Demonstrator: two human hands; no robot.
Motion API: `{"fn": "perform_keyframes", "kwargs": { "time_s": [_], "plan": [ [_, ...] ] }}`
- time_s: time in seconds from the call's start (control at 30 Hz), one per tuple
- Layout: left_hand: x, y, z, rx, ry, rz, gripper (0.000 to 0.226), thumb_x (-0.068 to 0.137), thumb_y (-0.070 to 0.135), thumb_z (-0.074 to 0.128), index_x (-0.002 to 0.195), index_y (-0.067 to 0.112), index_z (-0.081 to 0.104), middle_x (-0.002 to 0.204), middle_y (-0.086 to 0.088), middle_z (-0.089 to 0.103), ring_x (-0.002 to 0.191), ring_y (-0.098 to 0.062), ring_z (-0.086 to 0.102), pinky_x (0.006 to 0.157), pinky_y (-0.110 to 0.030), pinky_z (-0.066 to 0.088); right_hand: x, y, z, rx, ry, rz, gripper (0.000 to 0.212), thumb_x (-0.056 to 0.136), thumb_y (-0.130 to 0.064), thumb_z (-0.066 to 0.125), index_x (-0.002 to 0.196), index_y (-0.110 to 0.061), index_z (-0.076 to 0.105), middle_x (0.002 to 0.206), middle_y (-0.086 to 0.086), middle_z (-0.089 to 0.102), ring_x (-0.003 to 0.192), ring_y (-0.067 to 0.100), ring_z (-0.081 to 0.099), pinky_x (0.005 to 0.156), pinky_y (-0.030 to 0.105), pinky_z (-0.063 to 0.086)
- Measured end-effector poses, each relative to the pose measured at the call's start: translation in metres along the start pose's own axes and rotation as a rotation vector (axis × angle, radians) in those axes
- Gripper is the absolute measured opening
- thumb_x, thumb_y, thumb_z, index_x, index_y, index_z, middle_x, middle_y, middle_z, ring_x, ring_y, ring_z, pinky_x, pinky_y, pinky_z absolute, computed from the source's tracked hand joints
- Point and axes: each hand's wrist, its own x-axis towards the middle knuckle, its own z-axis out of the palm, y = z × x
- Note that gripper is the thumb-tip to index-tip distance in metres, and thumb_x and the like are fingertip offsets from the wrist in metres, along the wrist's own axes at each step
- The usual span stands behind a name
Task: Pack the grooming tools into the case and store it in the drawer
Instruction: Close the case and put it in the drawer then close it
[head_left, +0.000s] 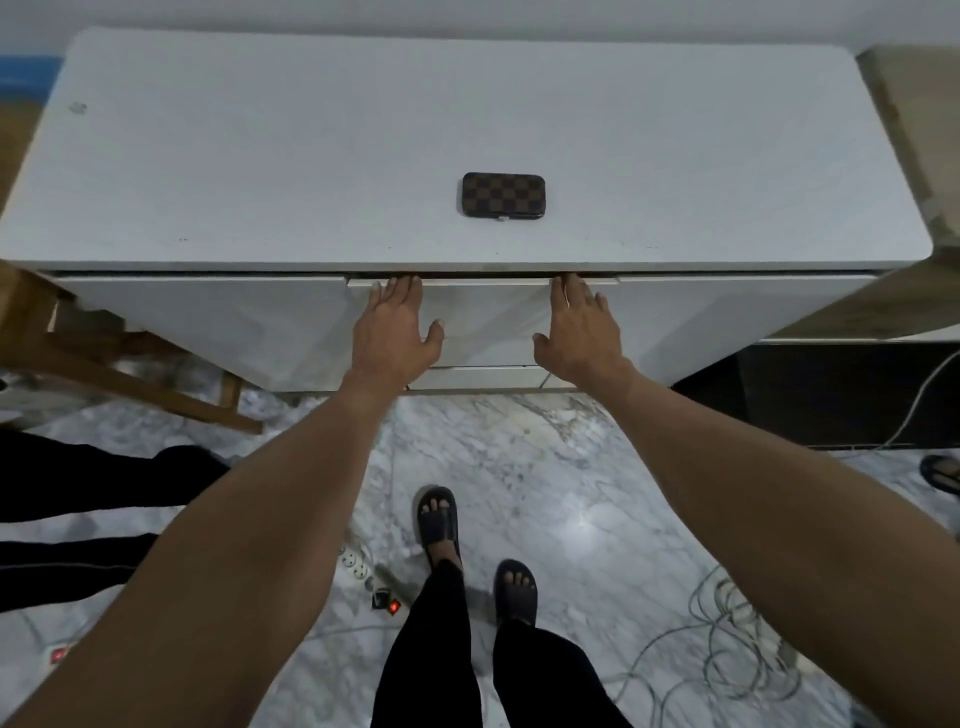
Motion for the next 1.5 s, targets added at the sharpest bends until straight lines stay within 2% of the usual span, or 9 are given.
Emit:
{"fn": "perform_keyframes", "kwargs": {
  "time_s": [0.2,0.4,0.57,0.8,1.03,1.1,1.2,1.4,1.5],
  "plan": [
    [-0.042,0.007,-0.008,-0.011,-0.021,-0.021,0.066,0.1,0.028,0.06,0.156,0.002,0.038,0.162,-0.018,0.04,0.152,-0.036,0.032,0.126,-0.041,0.022,-0.04,-0.004,0.003,0.005,-0.036,0.016,0.085,0.089,-0.04,0.057,0.152,-0.003,0.013,0.161,0.017,0.013,0.149,0.031,0.016,0.121,0.045,0.018],
    [-0.084,0.008,-0.001,-0.021,-0.051,-0.038,0.069,0.098,0.035,0.052,0.156,0.001,0.037,0.162,-0.019,0.039,0.153,-0.033,0.032,0.127,-0.04,0.019,-0.083,-0.007,0.007,0.018,-0.042,0.013,0.082,0.089,-0.037,0.057,0.151,-0.002,0.015,0.158,0.017,0.019,0.145,0.032,0.022,0.12,0.044,0.021],
    [-0.109,0.01,0.005,-0.024,-0.032,-0.033,0.065,0.099,0.024,0.062,0.154,-0.001,0.04,0.16,-0.02,0.041,0.152,-0.034,0.035,0.127,-0.041,0.02,-0.108,-0.009,0.008,0.02,-0.054,0.006,0.075,0.091,-0.031,0.054,0.15,0.0,0.019,0.155,0.018,0.025,0.143,0.032,0.026,0.118,0.043,0.025],
    [-0.104,0.012,-0.004,0.026,0.074,-0.009,0.052,0.089,0.015,0.073,0.135,-0.006,0.06,0.134,-0.024,0.065,0.133,-0.041,0.057,0.116,-0.052,0.041,-0.102,-0.009,-0.014,0.036,0.009,-0.005,0.04,0.089,-0.025,0.058,0.124,-0.006,0.053,0.122,0.013,0.059,0.109,0.033,0.058,0.09,0.043,0.049],
    [-0.031,0.008,-0.031,-0.025,0.123,0.003,0.054,0.096,0.025,0.065,0.143,0.0,0.056,0.15,-0.024,0.052,0.146,-0.04,0.043,0.12,-0.052,0.035,-0.038,-0.012,-0.057,0.15,0.11,0.044,0.028,0.091,-0.026,0.053,0.111,-0.007,0.06,0.112,0.013,0.06,0.103,0.034,0.058,0.074,0.041,0.052],
    [-0.007,0.004,-0.037,-0.041,0.113,0.008,0.058,0.099,0.031,0.062,0.148,0.003,0.05,0.156,-0.023,0.046,0.15,-0.04,0.035,0.124,-0.051,0.029,-0.015,-0.015,-0.068,0.225,0.132,0.058,0.029,0.089,-0.024,0.053,0.111,-0.008,0.061,0.113,0.013,0.06,0.104,0.034,0.058,0.077,0.041,0.052],
    [0.032,-0.006,-0.043,-0.02,0.109,0.007,0.066,0.102,0.043,0.056,0.154,0.005,0.041,0.162,-0.022,0.036,0.155,-0.039,0.025,0.128,-0.05,0.019,0.022,-0.021,-0.083,0.311,0.127,0.076,0.043,0.092,-0.029,0.056,0.131,-0.012,0.055,0.13,0.012,0.056,0.119,0.031,0.054,0.095,0.045,0.049],
    [0.093,-0.023,-0.043,0.06,0.093,0.012,0.077,0.101,0.057,0.048,0.157,0.007,0.033,0.166,-0.025,0.024,0.156,-0.043,0.016,0.127,-0.055,0.014,0.087,-0.039,-0.094,0.3,0.163,-0.001,0.049,0.087,-0.033,0.062,0.133,-0.017,0.052,0.13,0.008,0.055,0.121,0.029,0.048,0.091,0.042,0.05],
    [0.109,-0.031,-0.037,0.081,0.069,0.004,0.084,0.098,0.067,0.043,0.159,0.01,0.031,0.167,-0.027,0.019,0.156,-0.044,0.014,0.127,-0.057,0.012,0.113,-0.048,-0.093,0.24,0.109,-0.031,0.061,0.084,-0.037,0.066,0.139,-0.016,0.047,0.143,0.009,0.046,0.132,0.031,0.04,0.1,0.045,0.045]
  ]
}}
